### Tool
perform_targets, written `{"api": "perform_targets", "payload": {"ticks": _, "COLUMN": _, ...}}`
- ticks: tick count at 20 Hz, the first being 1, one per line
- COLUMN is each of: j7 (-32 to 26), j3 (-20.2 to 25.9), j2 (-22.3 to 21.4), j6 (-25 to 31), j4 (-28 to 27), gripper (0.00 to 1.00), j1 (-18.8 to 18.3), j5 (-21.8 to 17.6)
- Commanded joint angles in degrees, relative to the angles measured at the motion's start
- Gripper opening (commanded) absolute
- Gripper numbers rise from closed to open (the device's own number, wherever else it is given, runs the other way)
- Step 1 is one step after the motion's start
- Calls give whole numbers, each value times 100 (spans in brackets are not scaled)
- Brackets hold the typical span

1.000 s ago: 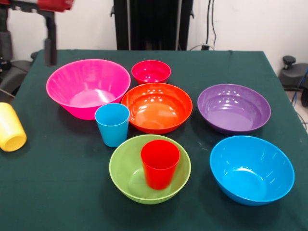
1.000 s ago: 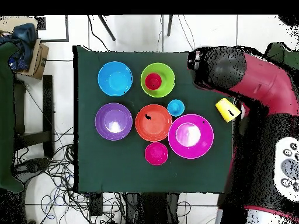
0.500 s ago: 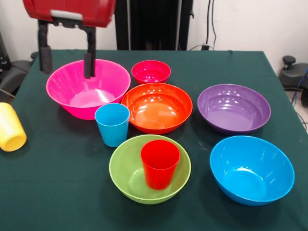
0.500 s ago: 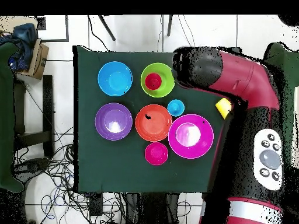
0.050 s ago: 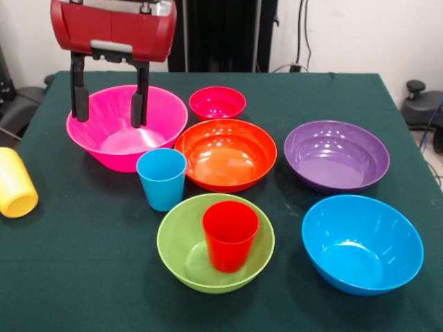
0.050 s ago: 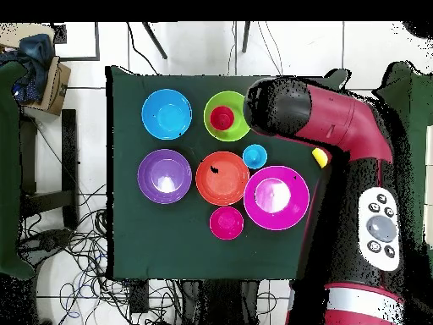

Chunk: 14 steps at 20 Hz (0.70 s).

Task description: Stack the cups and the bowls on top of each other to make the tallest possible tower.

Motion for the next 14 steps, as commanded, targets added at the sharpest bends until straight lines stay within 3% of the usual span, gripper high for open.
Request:
{"api": "perform_targets", "payload": {"ticks": 1, "j7": -366, "j3": 604, "j2": 508, "j6": -279, "j4": 693, "gripper": 100, "j1": -48, "j5": -497}}
{"api": "perform_targets", "payload": {"ticks": 9, "j7": -766, "j3": 824, "j2": 531, "j6": -288, "j4": 880, "gripper": 100, "j1": -233, "j5": -667}}
{"api": "perform_targets", "payload": {"ticks": 14, "j7": -2225, "j3": 1502, "j2": 466, "j6": 282, "j4": 1020, "gripper": 100, "j1": -663, "j5": -1016}}
